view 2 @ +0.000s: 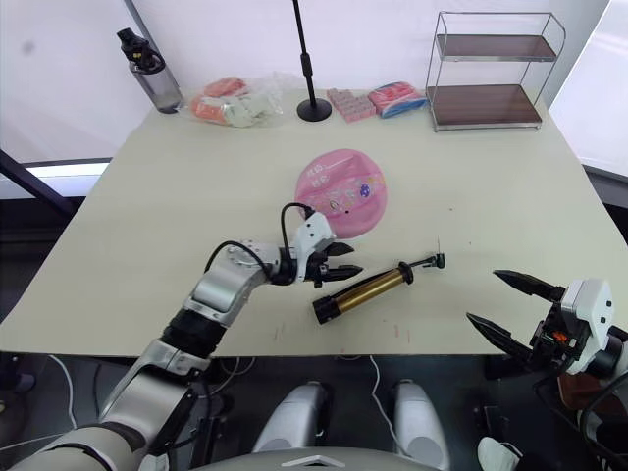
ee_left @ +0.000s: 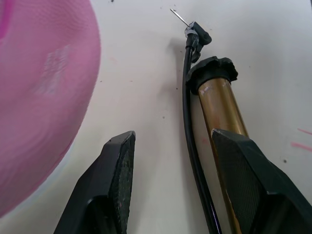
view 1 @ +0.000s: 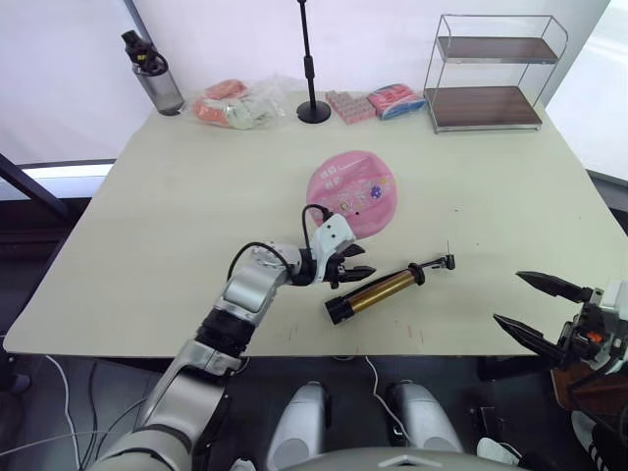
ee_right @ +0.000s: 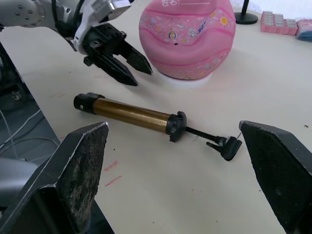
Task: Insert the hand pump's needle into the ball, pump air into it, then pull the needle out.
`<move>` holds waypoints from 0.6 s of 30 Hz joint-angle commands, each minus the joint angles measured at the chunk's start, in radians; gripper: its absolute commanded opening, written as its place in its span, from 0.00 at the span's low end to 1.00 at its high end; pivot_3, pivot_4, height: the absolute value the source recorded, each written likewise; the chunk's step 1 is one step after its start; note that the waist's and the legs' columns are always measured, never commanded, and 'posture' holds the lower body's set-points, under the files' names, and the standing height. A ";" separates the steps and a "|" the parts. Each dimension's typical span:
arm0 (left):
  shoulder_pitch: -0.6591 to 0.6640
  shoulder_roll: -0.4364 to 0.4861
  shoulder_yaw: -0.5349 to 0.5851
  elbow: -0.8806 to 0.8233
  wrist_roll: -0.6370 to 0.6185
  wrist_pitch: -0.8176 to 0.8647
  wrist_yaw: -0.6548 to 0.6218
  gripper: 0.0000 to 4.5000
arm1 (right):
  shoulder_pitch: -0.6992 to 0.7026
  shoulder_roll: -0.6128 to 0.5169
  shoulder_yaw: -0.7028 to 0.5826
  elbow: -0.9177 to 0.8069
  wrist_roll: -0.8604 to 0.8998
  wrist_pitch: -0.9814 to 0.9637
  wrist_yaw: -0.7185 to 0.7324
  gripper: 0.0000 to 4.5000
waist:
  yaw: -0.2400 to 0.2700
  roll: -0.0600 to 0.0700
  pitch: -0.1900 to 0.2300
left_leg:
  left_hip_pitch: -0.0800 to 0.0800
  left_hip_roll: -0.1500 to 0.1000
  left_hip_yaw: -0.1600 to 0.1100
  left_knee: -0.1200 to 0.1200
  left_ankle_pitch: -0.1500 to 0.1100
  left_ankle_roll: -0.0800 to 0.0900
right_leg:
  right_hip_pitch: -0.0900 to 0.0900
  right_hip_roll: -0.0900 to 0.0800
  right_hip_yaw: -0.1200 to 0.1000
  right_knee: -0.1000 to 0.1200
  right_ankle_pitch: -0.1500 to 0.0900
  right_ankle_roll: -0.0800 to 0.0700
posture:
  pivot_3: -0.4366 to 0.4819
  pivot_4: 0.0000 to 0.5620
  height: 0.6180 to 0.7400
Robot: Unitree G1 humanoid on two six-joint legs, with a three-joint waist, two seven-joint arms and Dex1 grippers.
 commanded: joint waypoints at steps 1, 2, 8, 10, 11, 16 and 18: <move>-0.020 -0.022 -0.005 0.008 0.023 -0.019 0.009 0.59 | 0.003 -0.006 -0.017 -0.013 -0.006 -0.013 -0.007 1.00 | -0.003 0.000 0.000 | 0.000 0.000 0.000 0.000 0.000 0.000 | 0.000 0.000 0.000 0.000 0.000 0.000 | 0.48 0.27 0.93; -0.028 -0.031 -0.015 0.021 0.036 -0.025 0.010 0.59 | 0.002 -0.006 -0.018 -0.015 -0.004 -0.005 -0.013 1.00 | -0.003 0.000 0.000 | 0.000 0.000 0.000 0.000 0.000 0.000 | 0.000 0.000 0.000 0.000 0.000 0.000 | 0.48 0.27 0.93; -0.078 -0.096 -0.034 0.148 0.091 -0.058 0.030 0.59 | -0.017 -0.005 -0.010 -0.024 0.002 0.016 -0.035 1.00 | 0.001 0.000 0.000 | 0.000 0.000 0.000 0.002 0.000 0.000 | 0.000 0.000 0.000 0.001 0.000 0.001 | 0.48 0.27 0.93; -0.096 -0.116 -0.041 0.196 0.110 -0.075 0.036 0.59 | -0.017 -0.001 -0.005 -0.037 0.005 0.022 -0.045 1.00 | 0.001 0.000 0.000 | -0.001 0.000 0.000 0.003 0.000 0.000 | 0.000 0.000 0.000 0.001 0.001 0.001 | 0.48 0.27 0.93; -0.104 -0.125 -0.043 0.216 0.116 -0.084 0.034 0.59 | -0.017 0.000 -0.001 -0.041 0.005 0.025 -0.049 1.00 | 0.000 0.000 0.000 | -0.001 -0.001 0.000 0.003 0.000 0.000 | 0.000 0.000 0.000 0.001 0.001 0.001 | 0.48 0.27 0.93; -0.138 -0.172 -0.058 0.309 0.144 -0.112 0.013 0.59 | -0.015 0.005 0.015 -0.061 0.001 0.045 -0.075 1.00 | 0.000 0.000 0.000 | -0.001 -0.001 0.000 0.003 0.000 0.000 | 0.000 0.000 0.000 0.001 0.001 0.001 | 0.48 0.27 0.93; -0.151 -0.191 -0.063 0.353 0.162 -0.131 0.015 0.59 | -0.016 0.006 0.015 -0.064 -0.001 0.054 -0.094 1.00 | 0.000 0.000 0.000 | -0.001 -0.001 0.000 0.003 0.000 0.000 | 0.000 0.000 0.000 0.001 0.001 0.001 | 0.48 0.27 0.93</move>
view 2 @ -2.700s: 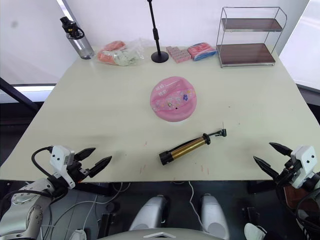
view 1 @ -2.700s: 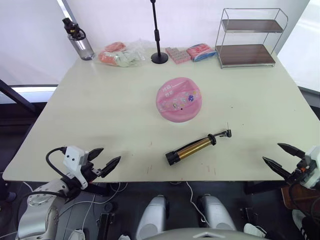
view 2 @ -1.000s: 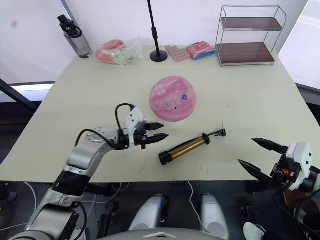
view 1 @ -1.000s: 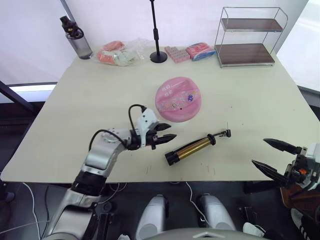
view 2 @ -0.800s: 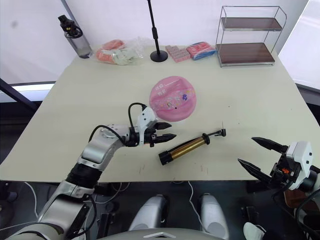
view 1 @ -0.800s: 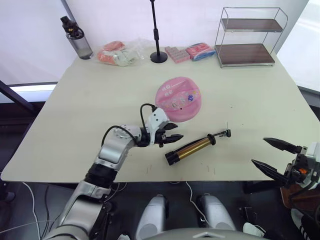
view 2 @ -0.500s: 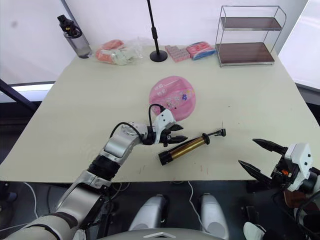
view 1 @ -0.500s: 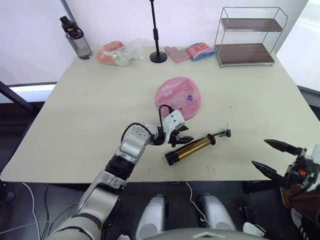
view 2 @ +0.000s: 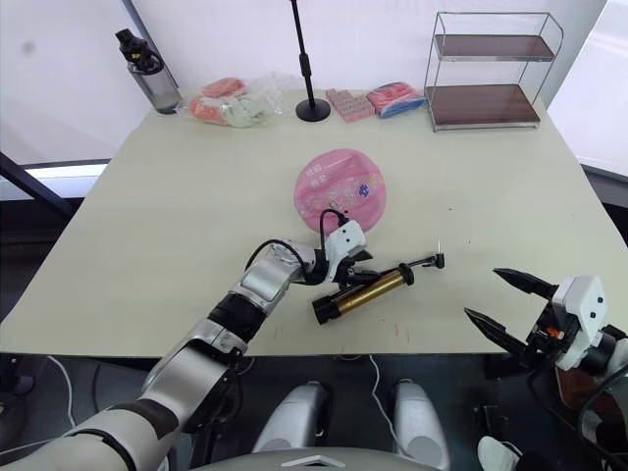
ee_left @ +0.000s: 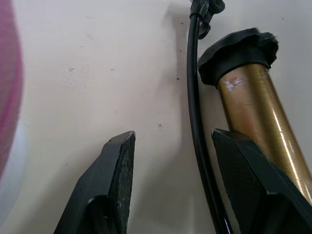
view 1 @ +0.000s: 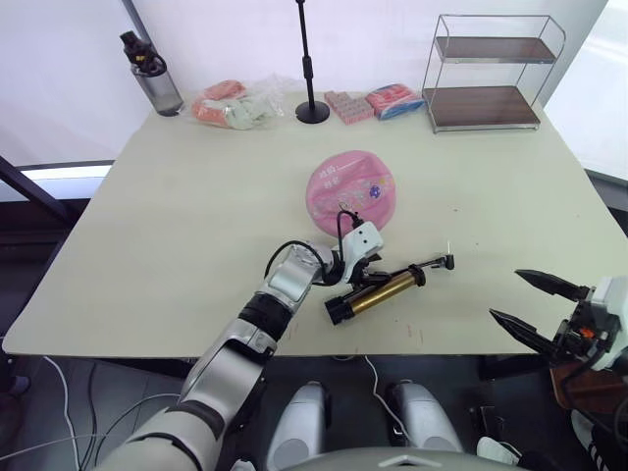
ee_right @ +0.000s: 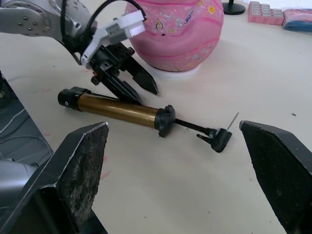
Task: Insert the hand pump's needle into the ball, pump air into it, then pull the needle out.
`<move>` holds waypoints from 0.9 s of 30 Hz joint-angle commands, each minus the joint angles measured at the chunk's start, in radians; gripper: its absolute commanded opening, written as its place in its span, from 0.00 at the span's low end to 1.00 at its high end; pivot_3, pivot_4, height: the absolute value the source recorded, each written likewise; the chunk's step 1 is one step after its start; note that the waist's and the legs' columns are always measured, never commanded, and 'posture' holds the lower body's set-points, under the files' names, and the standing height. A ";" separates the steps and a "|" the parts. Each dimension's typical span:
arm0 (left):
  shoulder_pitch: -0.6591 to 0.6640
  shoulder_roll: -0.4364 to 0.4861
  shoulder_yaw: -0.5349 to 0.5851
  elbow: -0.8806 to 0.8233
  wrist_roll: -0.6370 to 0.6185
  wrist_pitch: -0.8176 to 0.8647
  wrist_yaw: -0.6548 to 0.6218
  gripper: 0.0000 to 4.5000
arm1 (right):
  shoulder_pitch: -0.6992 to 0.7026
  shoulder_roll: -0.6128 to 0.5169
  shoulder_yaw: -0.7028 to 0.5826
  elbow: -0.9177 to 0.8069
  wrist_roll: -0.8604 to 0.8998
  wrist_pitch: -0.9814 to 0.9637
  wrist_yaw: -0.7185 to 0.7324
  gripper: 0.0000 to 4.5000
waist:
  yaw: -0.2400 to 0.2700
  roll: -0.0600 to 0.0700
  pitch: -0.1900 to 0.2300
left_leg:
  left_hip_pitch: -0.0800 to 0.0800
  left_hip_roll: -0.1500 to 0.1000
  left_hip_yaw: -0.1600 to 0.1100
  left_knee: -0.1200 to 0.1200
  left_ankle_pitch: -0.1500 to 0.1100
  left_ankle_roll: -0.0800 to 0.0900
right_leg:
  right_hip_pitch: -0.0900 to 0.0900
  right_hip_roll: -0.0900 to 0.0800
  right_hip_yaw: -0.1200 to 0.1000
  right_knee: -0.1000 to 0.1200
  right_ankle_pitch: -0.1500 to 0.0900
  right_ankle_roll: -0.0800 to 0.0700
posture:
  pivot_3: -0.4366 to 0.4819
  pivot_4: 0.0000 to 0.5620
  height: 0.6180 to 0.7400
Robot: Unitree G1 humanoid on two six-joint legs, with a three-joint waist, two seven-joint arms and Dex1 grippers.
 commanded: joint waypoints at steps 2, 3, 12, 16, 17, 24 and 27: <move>-0.037 -0.039 -0.010 0.069 0.029 -0.052 0.001 0.59 | 0.001 0.000 -0.016 -0.039 0.005 0.016 -0.038 1.00 | 0.000 0.000 0.000 | 0.000 0.000 0.000 0.000 0.000 0.000 | 0.000 0.000 0.000 0.000 0.000 0.000 | 0.48 0.27 0.93; -0.043 -0.050 -0.007 0.087 0.032 -0.055 0.003 0.59 | 0.004 -0.004 -0.017 -0.040 -0.001 0.026 -0.050 1.00 | 0.001 0.000 0.000 | 0.000 0.000 0.000 0.000 0.000 0.000 | 0.000 0.000 0.000 0.000 0.000 0.000 | 0.48 0.27 0.93; -0.091 -0.122 -0.004 0.242 0.079 -0.122 0.026 0.59 | 0.037 -0.012 -0.035 -0.049 0.035 0.037 -0.018 1.00 | 0.009 0.000 0.000 | -0.001 -0.001 -0.001 0.004 0.000 0.000 | 0.002 0.000 0.000 0.001 0.001 0.002 | 0.48 0.27 0.93; -0.111 -0.162 -0.009 0.308 0.096 -0.146 0.033 0.59 | 0.036 -0.029 -0.047 -0.052 0.059 0.051 0.005 1.00 | 0.010 0.000 0.000 | 0.000 -0.002 -0.001 0.006 0.000 0.000 | 0.003 -0.001 0.000 0.000 0.002 0.003 | 0.48 0.27 0.93; -0.114 -0.167 -0.009 0.319 0.100 -0.152 0.035 0.59 | 0.035 -0.031 -0.047 -0.051 0.061 0.051 0.007 1.00 | 0.011 0.000 0.000 | 0.000 -0.002 -0.001 0.006 0.000 0.000 | 0.003 -0.001 0.000 0.000 0.002 0.003 | 0.48 0.27 0.93; -0.133 -0.204 0.002 0.394 0.119 -0.180 0.052 0.44 | 0.034 -0.039 -0.048 -0.051 0.068 0.052 0.012 1.00 | 0.026 0.000 -0.001 | -0.001 -0.003 -0.001 0.006 0.000 0.001 | 0.003 -0.001 0.000 0.000 0.002 0.004 | 0.48 0.27 0.93; -0.129 -0.208 0.006 0.395 0.122 -0.184 0.046 0.12 | 0.038 -0.038 -0.046 -0.055 0.064 0.049 0.011 1.00 | 0.026 0.000 -0.001 | -0.001 -0.003 -0.001 0.006 -0.001 0.001 | 0.003 -0.001 0.000 -0.001 0.002 0.004 | 0.48 0.27 0.93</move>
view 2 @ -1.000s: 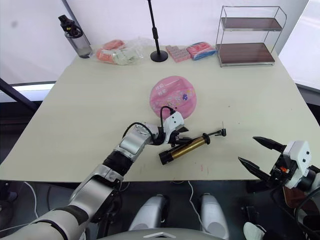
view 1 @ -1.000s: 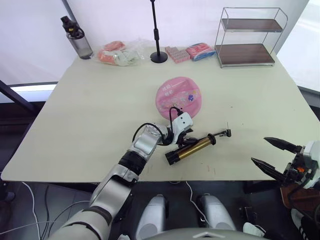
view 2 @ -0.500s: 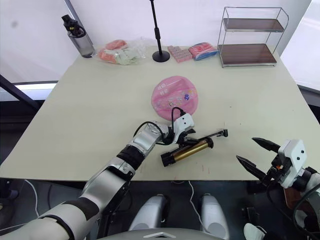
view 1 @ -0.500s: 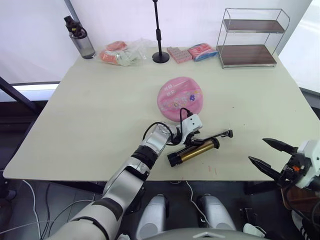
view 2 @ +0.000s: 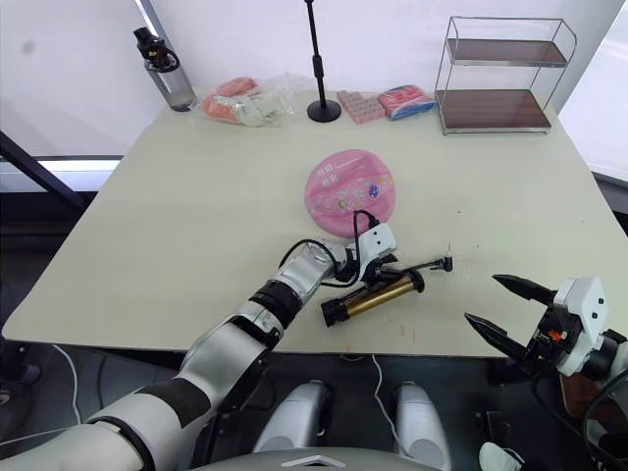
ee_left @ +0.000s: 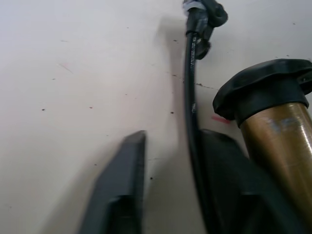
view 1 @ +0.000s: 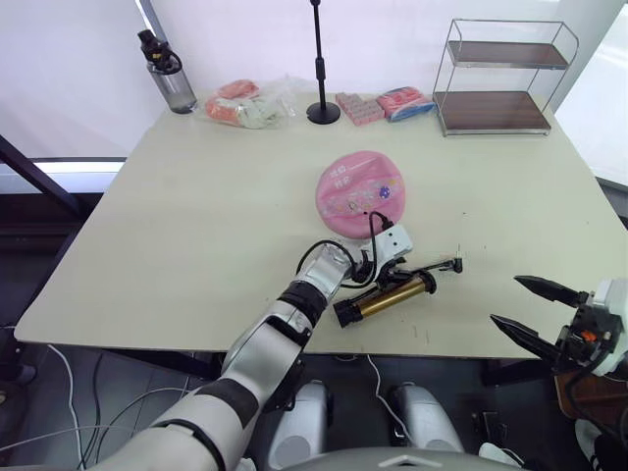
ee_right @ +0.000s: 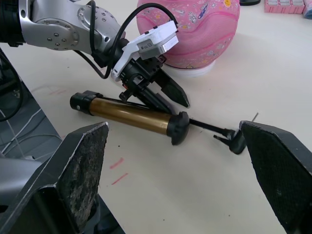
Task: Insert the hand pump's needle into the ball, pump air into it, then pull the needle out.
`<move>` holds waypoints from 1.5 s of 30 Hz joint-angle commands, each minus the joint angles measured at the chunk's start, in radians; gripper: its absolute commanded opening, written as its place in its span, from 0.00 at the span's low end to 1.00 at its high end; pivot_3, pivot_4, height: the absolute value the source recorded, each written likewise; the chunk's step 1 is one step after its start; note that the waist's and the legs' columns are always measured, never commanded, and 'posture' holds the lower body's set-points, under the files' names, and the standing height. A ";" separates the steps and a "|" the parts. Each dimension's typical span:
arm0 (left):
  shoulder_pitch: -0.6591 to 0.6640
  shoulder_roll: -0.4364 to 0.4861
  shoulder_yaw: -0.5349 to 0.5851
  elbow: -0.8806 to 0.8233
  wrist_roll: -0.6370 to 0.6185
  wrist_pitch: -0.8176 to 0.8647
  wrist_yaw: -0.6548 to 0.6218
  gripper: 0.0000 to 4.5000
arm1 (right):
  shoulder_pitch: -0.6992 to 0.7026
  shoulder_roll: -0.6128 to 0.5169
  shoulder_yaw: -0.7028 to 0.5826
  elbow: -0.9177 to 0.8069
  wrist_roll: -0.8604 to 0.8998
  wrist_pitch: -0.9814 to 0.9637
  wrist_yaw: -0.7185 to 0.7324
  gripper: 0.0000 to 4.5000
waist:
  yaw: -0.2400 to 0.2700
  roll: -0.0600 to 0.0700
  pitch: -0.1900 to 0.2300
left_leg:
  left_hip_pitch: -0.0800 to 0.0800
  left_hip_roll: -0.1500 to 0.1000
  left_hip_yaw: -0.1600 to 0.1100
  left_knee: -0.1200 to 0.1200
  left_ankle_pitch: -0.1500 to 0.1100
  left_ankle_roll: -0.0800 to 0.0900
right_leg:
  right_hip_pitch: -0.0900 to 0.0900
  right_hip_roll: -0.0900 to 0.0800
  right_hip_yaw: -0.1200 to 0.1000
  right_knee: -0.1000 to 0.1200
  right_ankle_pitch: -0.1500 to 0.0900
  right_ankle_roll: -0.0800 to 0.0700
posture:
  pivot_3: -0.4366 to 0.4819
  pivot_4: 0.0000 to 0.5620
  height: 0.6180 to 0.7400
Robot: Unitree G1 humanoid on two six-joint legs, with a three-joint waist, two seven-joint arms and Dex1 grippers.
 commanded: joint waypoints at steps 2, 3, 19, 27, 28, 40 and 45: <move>0.024 -0.019 -0.017 0.020 0.022 0.005 -0.020 0.01 | 0.002 -0.006 -0.023 -0.040 0.011 -0.003 0.001 1.00 | 0.000 0.000 0.000 | 0.000 0.000 0.000 0.000 0.000 0.000 | 0.000 0.000 0.000 0.000 0.000 0.000 | 0.48 0.27 0.93; 0.028 -0.017 -0.018 0.013 0.024 0.003 -0.022 0.01 | 0.001 -0.005 -0.021 -0.040 0.009 -0.004 -0.001 1.00 | 0.000 0.000 0.000 | 0.000 0.000 0.000 0.000 0.000 0.000 | 0.000 0.000 0.000 0.000 0.000 0.000 | 0.48 0.27 0.93; 0.138 0.032 0.056 -0.365 -0.081 -0.002 -0.079 0.01 | -0.081 0.081 -0.014 -0.076 0.153 0.245 -0.292 1.00 | -0.005 0.000 0.000 | -0.001 0.001 0.000 0.000 0.000 0.000 | -0.001 0.000 0.000 0.001 0.000 0.000 | 0.48 0.27 0.93; 0.169 0.065 0.091 -0.430 -0.147 -0.076 -0.125 0.01 | -0.227 0.181 0.002 -0.079 0.367 0.442 -0.566 1.00 | -0.010 0.001 0.000 | -0.001 0.001 0.000 0.000 0.000 0.000 | -0.001 0.000 0.000 0.001 0.000 -0.001 | 0.48 0.27 0.93; 0.171 0.071 0.090 -0.433 -0.154 -0.079 -0.136 0.01 | -0.256 0.187 0.000 -0.064 0.404 0.469 -0.599 1.00 | -0.012 0.001 0.000 | -0.001 0.001 0.000 0.000 0.000 0.000 | -0.001 0.000 0.000 0.002 0.000 -0.001 | 0.48 0.27 0.93; 0.183 0.058 0.110 -0.452 -0.206 -0.079 -0.147 0.01 | -0.378 0.276 0.024 -0.002 0.556 0.529 -0.758 1.00 | -0.021 0.001 0.000 | -0.001 0.001 0.000 0.000 0.000 0.001 | -0.001 0.001 0.000 0.001 0.000 -0.001 | 0.48 0.27 0.93; 0.194 0.061 0.101 -0.469 -0.211 -0.076 -0.155 0.01 | -0.398 0.307 0.039 0.018 0.545 0.512 -0.765 1.00 | -0.027 0.001 0.000 | -0.001 0.001 0.000 0.000 0.000 0.001 | -0.001 0.001 0.000 0.002 0.000 -0.001 | 0.48 0.27 0.93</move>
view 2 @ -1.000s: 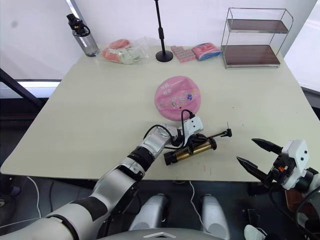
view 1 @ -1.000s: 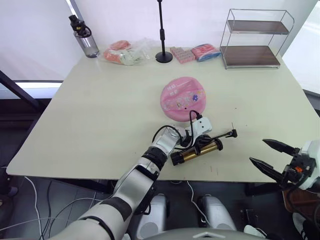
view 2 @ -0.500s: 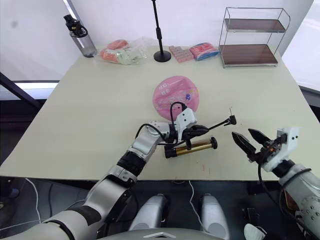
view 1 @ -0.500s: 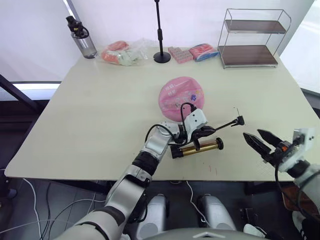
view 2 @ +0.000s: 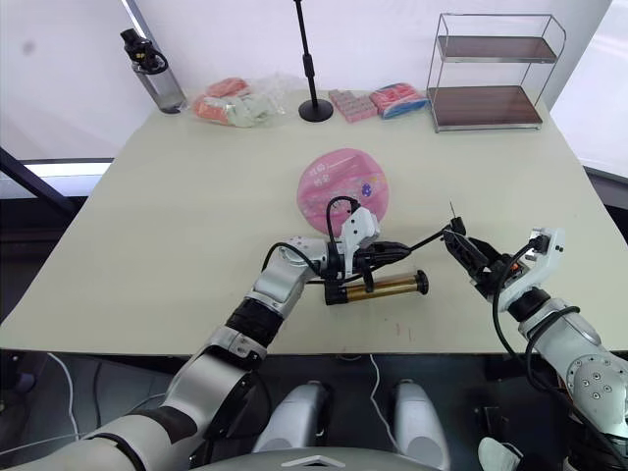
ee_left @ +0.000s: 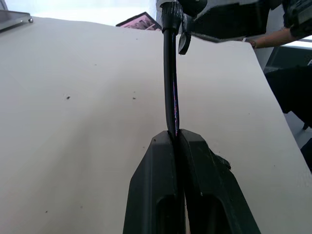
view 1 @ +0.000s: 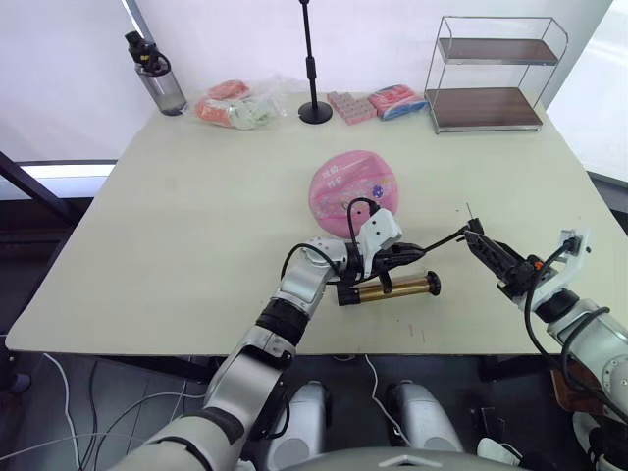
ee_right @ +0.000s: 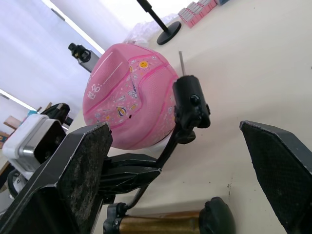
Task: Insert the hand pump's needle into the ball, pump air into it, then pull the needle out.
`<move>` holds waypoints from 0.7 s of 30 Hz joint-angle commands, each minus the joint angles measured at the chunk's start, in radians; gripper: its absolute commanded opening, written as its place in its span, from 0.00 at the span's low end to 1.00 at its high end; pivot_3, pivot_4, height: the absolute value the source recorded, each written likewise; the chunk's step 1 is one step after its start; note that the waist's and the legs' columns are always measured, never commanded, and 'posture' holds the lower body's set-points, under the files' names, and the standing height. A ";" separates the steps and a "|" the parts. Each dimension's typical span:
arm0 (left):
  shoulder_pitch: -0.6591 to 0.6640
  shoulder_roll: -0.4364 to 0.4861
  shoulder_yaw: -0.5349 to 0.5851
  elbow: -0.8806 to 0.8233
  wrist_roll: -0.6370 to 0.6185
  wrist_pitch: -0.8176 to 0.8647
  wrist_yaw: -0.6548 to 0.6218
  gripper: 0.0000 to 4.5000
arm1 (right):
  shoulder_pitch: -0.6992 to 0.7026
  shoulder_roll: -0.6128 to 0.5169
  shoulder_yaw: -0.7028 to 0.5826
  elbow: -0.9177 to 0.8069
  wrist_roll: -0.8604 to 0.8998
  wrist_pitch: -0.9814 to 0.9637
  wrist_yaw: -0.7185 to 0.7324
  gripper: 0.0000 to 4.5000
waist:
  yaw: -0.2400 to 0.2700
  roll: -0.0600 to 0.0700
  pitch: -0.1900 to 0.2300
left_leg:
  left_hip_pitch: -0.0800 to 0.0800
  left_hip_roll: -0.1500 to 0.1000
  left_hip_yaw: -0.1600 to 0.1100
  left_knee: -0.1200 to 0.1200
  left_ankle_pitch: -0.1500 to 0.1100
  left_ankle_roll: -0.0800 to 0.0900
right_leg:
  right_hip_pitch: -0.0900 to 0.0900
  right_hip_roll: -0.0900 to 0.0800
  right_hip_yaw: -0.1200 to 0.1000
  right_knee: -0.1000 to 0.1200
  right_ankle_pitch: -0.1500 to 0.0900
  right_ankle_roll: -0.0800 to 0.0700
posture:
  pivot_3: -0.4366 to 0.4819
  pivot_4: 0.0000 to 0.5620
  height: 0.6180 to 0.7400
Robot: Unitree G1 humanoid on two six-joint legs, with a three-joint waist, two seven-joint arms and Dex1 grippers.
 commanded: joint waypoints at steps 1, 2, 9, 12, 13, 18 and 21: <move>-0.003 -0.004 -0.002 -0.054 -0.015 -0.015 -0.011 0.01 | -0.023 0.019 0.003 -0.004 0.008 -0.028 0.003 1.00 | -0.002 0.000 0.000 | 0.000 0.000 0.000 0.000 0.000 0.000 | 0.000 0.000 0.000 0.000 0.000 0.000 | 0.48 0.27 0.93; -0.002 -0.003 -0.004 -0.055 -0.015 -0.015 -0.013 0.01 | -0.024 0.024 0.003 -0.003 0.009 -0.029 0.005 1.00 | -0.002 0.000 0.000 | 0.000 0.000 0.000 0.000 0.000 0.000 | 0.000 0.000 0.000 0.000 0.000 0.000 | 0.48 0.27 0.93; 0.001 0.002 -0.008 -0.058 -0.015 -0.013 -0.025 0.01 | -0.010 0.017 -0.009 0.009 0.010 -0.035 0.029 1.00 | -0.002 0.000 0.000 | 0.000 0.000 0.000 0.000 0.000 0.000 | 0.000 0.000 0.000 0.000 0.000 0.000 | 0.48 0.27 0.93; 0.004 0.006 -0.013 -0.057 -0.014 -0.015 -0.038 0.01 | -0.007 0.012 -0.006 0.011 0.010 -0.032 0.045 1.00 | -0.002 0.000 0.000 | 0.000 0.000 0.000 0.000 0.000 0.000 | 0.000 0.000 0.000 0.000 0.000 0.000 | 0.48 0.27 0.93; 0.005 0.008 -0.015 -0.055 -0.012 -0.018 -0.043 0.01 | -0.006 0.010 -0.006 0.012 0.010 -0.031 0.049 1.00 | -0.002 0.000 0.000 | 0.000 0.000 0.000 0.000 0.000 0.000 | 0.000 0.000 0.000 0.000 0.000 0.000 | 0.48 0.27 0.93; 0.006 0.017 -0.020 -0.053 -0.012 -0.024 -0.057 0.01 | -0.005 -0.002 -0.007 0.015 0.012 -0.028 0.060 1.00 | -0.002 0.000 0.000 | 0.000 0.000 0.000 0.000 0.000 0.000 | 0.000 0.000 0.000 0.000 0.000 0.000 | 0.48 0.27 0.93; 0.006 0.022 -0.019 -0.047 -0.013 -0.027 -0.059 0.01 | -0.008 -0.007 -0.007 0.016 0.008 -0.028 0.065 1.00 | -0.002 0.000 0.000 | 0.000 0.000 0.000 0.000 0.000 0.000 | 0.000 0.000 0.000 0.000 0.000 0.000 | 0.48 0.27 0.93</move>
